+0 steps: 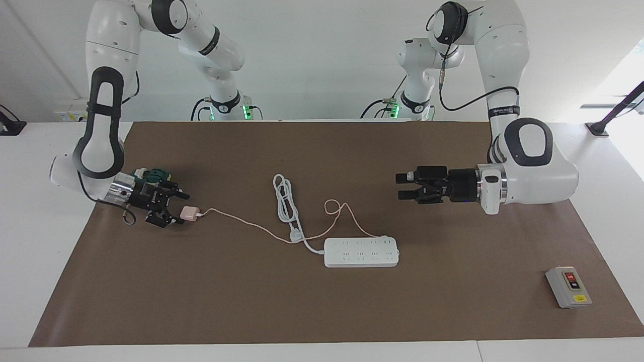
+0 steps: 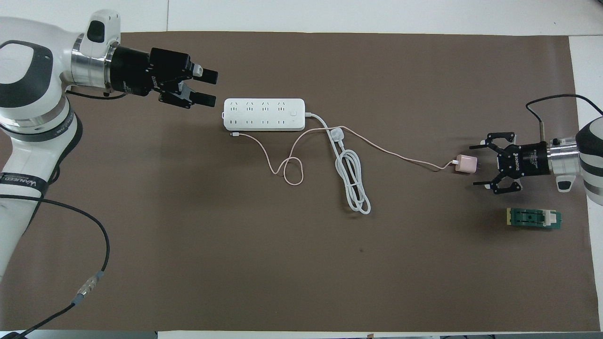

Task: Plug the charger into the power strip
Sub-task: 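Grasp the end of the white power strip with the left gripper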

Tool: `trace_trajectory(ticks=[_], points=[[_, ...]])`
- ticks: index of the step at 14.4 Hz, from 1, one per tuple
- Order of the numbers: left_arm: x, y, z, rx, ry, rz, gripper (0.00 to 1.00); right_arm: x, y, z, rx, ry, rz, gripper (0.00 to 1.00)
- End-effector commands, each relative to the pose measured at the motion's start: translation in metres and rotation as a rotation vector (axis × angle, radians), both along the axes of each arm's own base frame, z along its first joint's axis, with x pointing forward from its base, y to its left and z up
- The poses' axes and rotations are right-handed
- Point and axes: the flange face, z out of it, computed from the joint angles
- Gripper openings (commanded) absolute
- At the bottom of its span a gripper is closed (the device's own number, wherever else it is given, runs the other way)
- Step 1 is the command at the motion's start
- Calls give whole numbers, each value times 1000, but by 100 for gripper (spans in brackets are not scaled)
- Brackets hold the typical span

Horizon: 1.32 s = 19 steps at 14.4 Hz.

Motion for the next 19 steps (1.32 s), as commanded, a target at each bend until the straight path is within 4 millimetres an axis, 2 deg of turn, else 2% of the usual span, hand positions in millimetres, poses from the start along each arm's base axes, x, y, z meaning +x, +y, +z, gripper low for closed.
trace_trajectory(ticks=[1,3,6,8,10,13,14,16,19], points=[[18,1,-20,-90,-62,37,100,-4,5,-9,17,-37,-15,100],[17,-8,-40,-174,-153,43,100,-4,7,-15,15,-64,-20,100],[4,-14,-61,-226,-137,70,100,-4,6,-15,12,-69,-19,100],[-17,-23,-73,-287,-127,102,100,-3,6,-14,19,-78,-36,100],[-38,-23,-82,-297,-137,135,100,-3,2,-15,17,-91,-48,100],[-83,-31,-98,-294,-94,170,100,-6,2,-21,15,-93,-63,100],[-94,-29,-104,-269,-86,191,100,-6,1,-21,15,-101,-63,98],[-113,-33,-113,-228,-62,205,100,-9,2,-23,15,-101,-58,78],[-118,-39,-120,-211,-51,203,100,-12,1,-25,15,-113,-48,27]])
